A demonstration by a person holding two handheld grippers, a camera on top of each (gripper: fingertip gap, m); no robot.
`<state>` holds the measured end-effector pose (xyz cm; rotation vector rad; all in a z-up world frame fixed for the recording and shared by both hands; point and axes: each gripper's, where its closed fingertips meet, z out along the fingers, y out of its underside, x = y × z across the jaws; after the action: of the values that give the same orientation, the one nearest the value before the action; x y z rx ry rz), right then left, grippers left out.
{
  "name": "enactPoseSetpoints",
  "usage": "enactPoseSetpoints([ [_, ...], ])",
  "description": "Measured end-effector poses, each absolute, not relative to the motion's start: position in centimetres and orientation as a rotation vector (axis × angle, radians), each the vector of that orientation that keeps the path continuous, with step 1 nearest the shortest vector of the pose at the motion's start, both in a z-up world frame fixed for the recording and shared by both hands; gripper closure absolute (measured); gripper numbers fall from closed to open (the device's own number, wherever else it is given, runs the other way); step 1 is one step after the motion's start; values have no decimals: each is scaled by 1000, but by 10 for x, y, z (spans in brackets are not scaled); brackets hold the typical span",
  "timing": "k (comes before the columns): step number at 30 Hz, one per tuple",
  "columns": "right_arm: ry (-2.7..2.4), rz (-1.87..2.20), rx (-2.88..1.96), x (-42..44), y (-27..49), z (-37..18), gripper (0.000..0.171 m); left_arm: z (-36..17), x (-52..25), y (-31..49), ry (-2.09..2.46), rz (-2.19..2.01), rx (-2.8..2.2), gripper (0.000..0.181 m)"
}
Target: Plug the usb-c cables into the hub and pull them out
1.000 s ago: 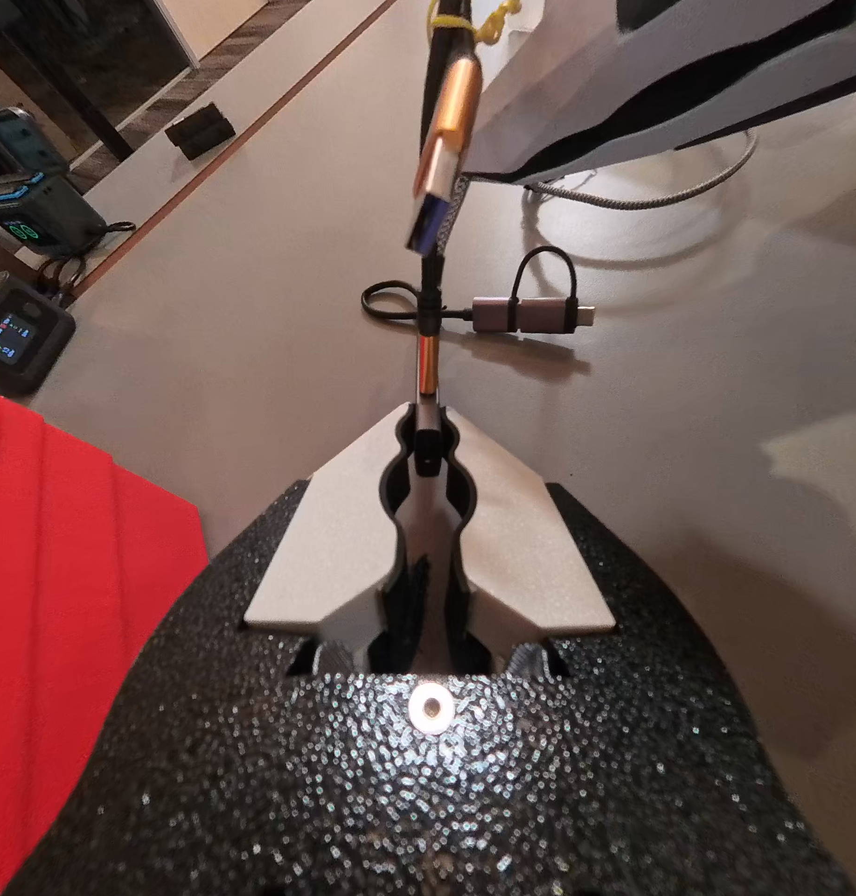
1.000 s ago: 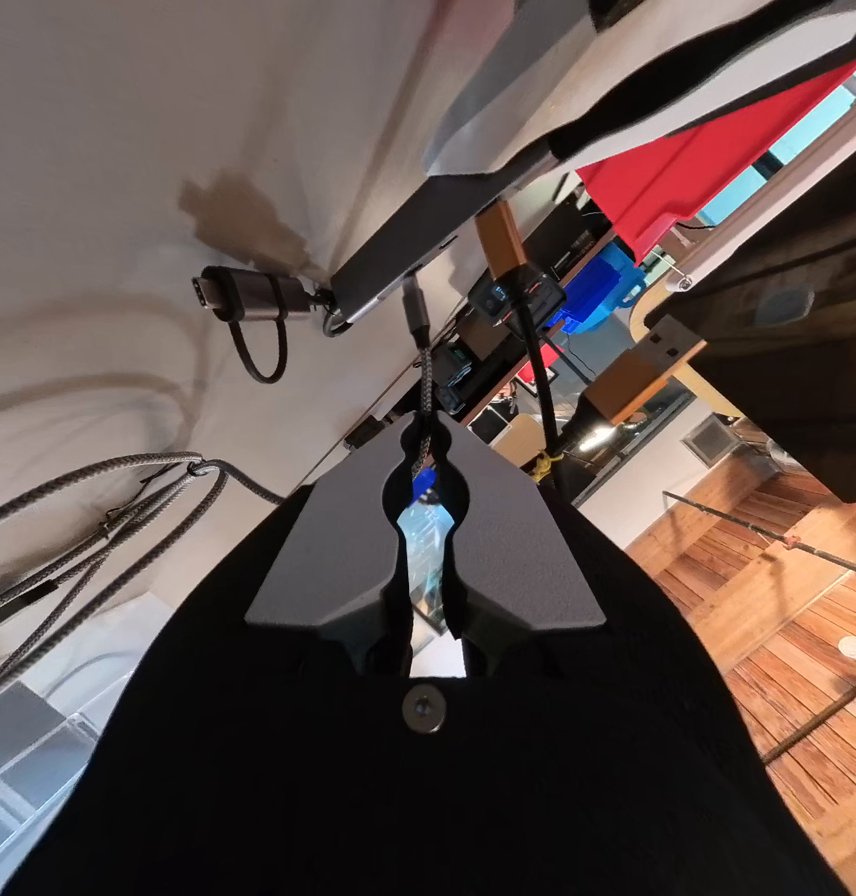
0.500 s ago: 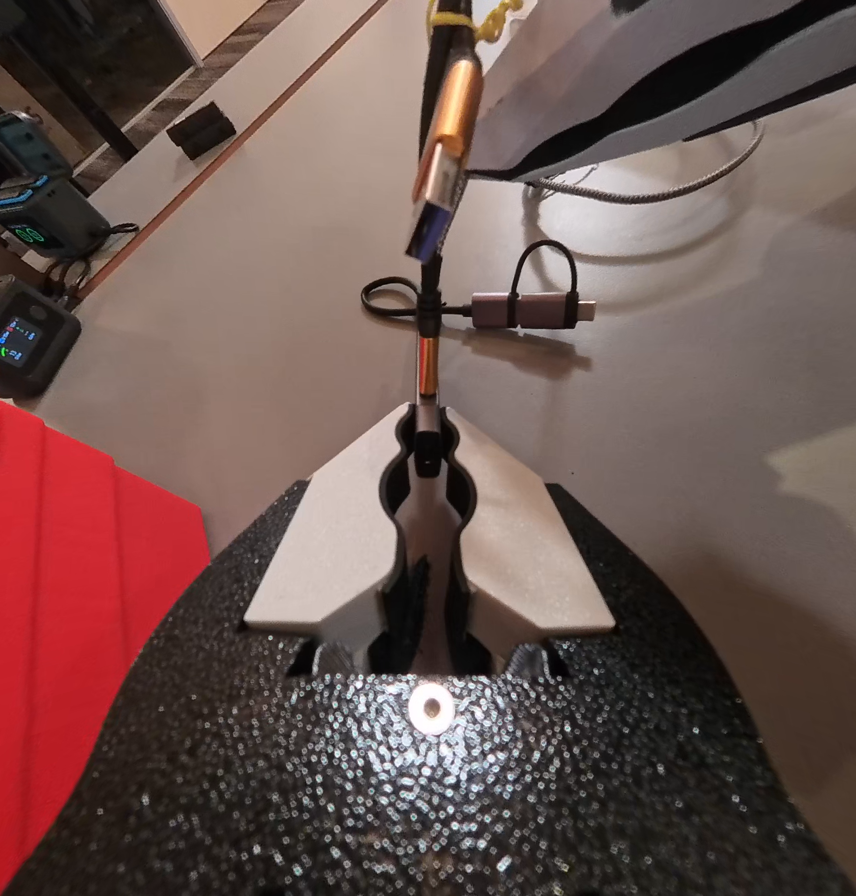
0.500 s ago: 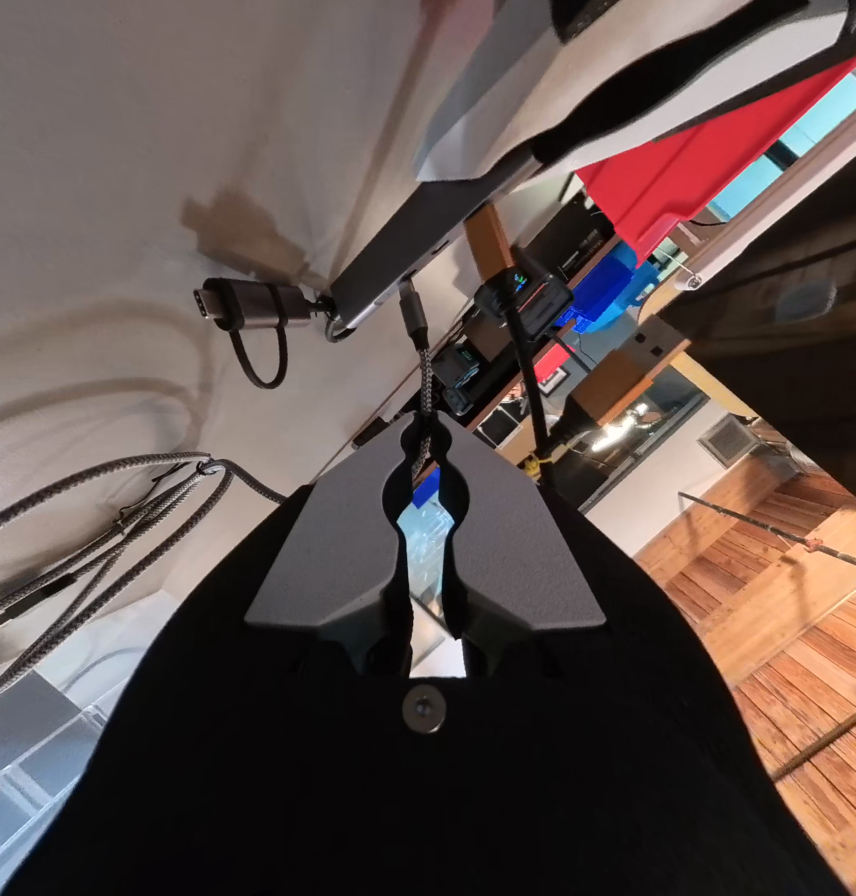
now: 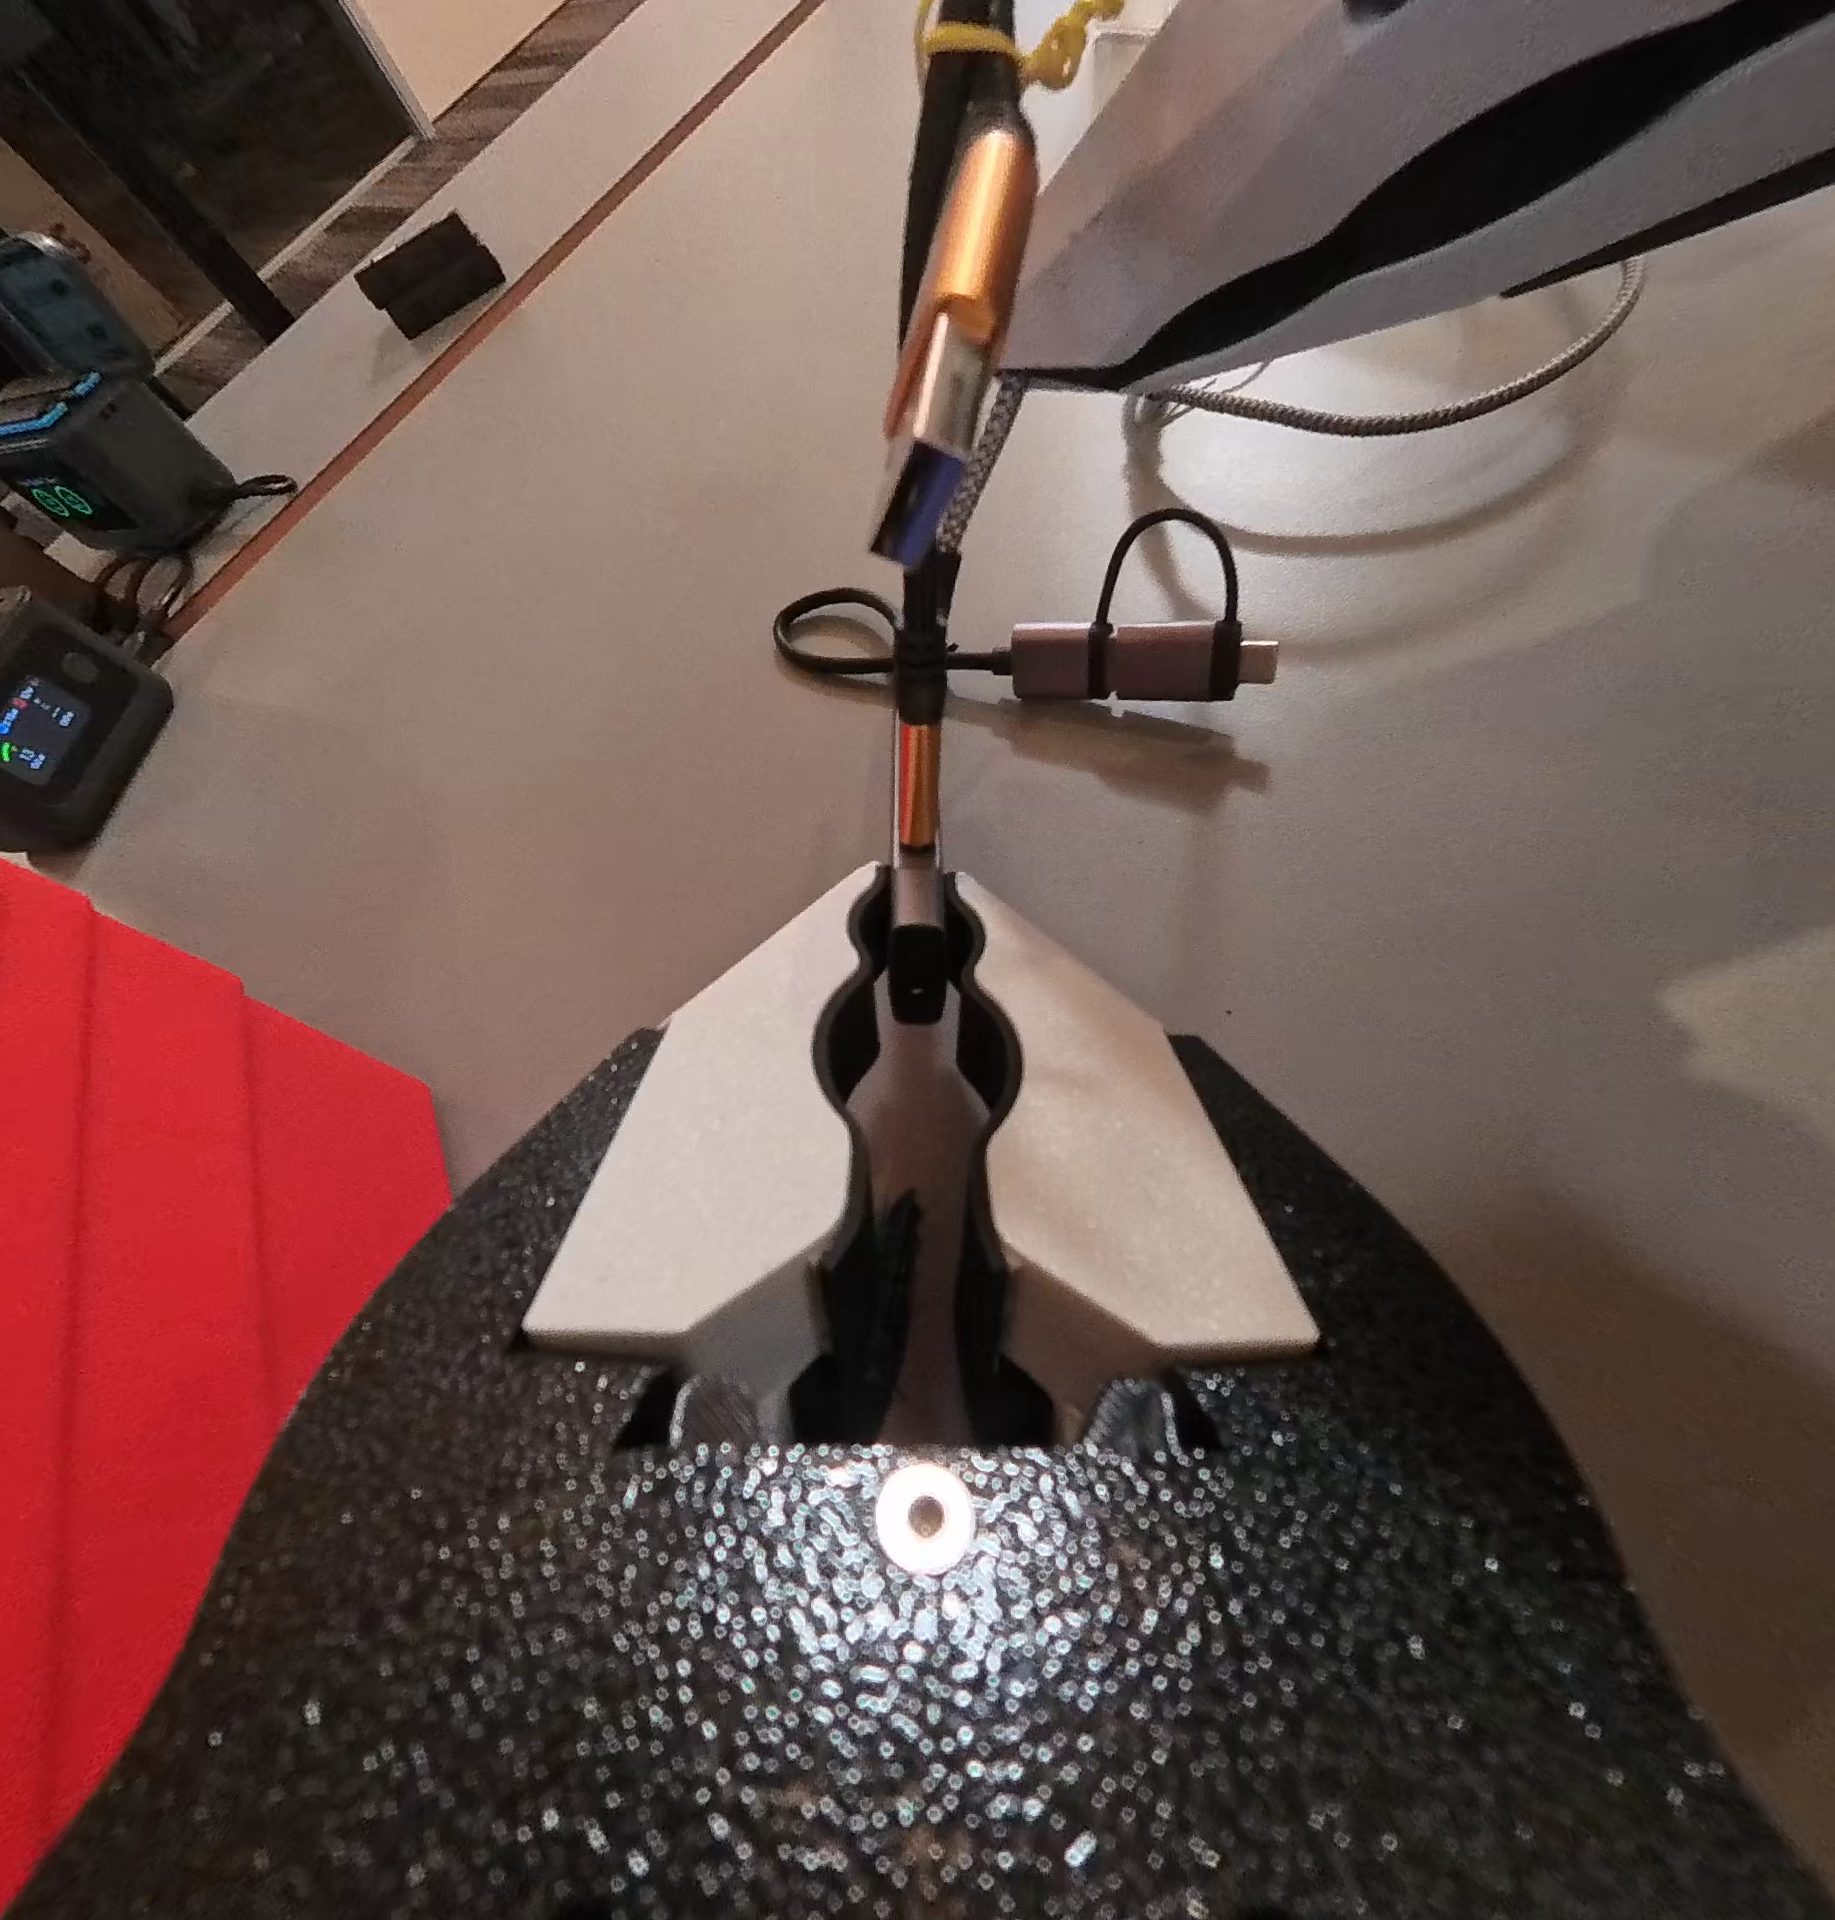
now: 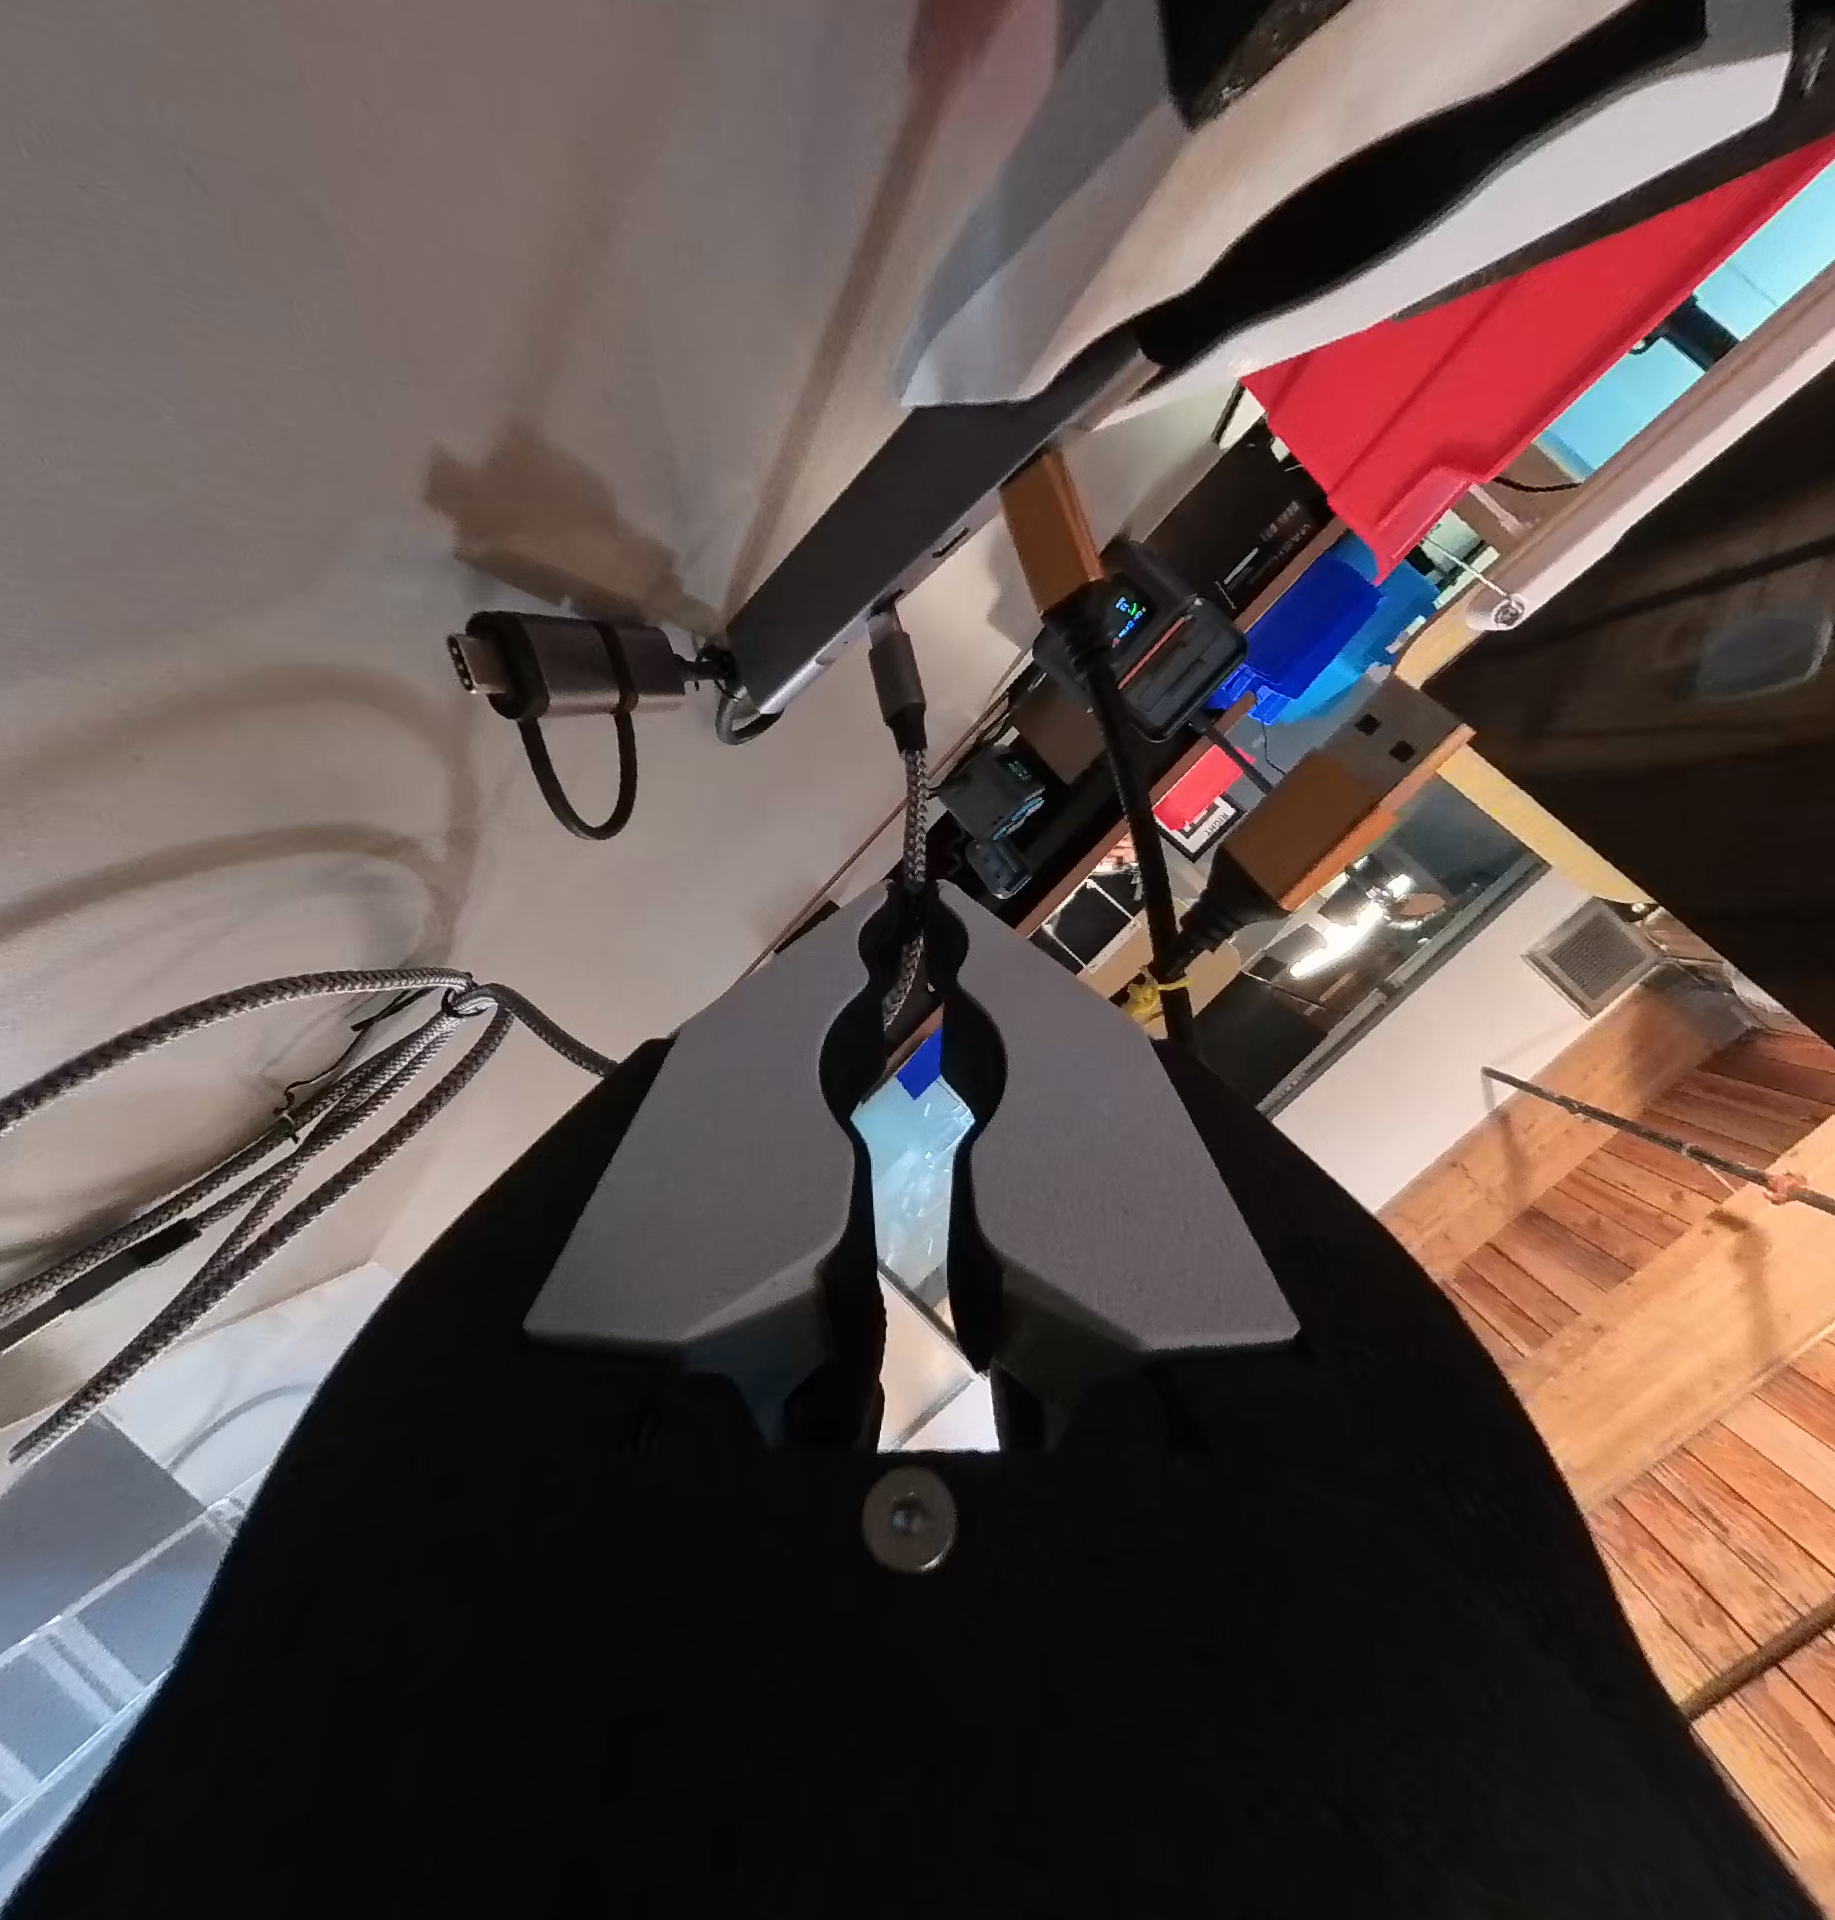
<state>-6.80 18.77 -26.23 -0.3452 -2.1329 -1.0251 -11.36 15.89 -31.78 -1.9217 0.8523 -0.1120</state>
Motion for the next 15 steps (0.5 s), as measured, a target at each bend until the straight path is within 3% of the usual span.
enactPoseSetpoints([
  [1, -2133, -1027, -343, -68, 188, -262, 170, -318, -114, 159, 852, -112, -1922, 175],
  [15, -2132, -1037, -325, -70, 188, -261, 170, -318, -113, 159, 863, -99, -1921, 175],
])
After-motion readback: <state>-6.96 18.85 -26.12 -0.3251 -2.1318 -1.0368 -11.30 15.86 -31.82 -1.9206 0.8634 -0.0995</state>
